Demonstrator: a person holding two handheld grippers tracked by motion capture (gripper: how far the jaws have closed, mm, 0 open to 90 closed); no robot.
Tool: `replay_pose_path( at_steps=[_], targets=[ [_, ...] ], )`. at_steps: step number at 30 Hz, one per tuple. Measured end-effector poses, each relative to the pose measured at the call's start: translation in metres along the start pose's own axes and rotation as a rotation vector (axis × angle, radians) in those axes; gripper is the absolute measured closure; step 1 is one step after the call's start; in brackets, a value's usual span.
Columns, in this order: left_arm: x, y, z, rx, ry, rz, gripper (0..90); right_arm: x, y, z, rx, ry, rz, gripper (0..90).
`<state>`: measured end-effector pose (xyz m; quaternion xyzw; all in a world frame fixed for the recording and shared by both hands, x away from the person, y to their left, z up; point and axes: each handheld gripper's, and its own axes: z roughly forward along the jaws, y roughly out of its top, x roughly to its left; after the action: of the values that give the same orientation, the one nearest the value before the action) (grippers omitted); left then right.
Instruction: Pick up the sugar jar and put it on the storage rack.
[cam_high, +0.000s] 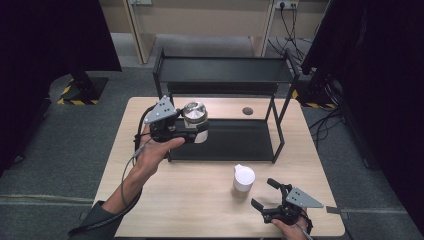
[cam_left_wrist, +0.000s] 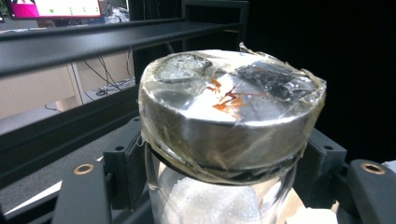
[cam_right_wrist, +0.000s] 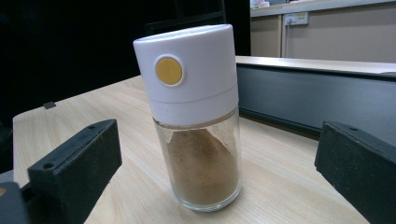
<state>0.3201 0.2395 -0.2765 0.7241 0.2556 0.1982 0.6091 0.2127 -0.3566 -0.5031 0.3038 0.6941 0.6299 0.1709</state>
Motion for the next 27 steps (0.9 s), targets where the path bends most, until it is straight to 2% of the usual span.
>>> replay_pose_path(
  at_steps=[5,8,16,27],
  targets=[
    [0.003,0.014,0.005,-0.008,-0.018,-0.023,31.3,0.0,0.0,0.0,0.001,0.001,0.002,0.7],
    [0.001,0.025,0.009,0.005,-0.01,-0.008,31.3,0.0,0.0,0.0,0.001,0.001,0.002,0.7],
    [0.004,0.045,0.013,0.008,-0.019,-0.015,31.3,0.0,0.0,0.0,0.001,0.003,0.001,0.7],
    [0.006,0.074,0.019,0.015,0.024,-0.015,31.3,-0.001,0.0,0.0,0.0,0.005,0.004,0.7]
  ],
)
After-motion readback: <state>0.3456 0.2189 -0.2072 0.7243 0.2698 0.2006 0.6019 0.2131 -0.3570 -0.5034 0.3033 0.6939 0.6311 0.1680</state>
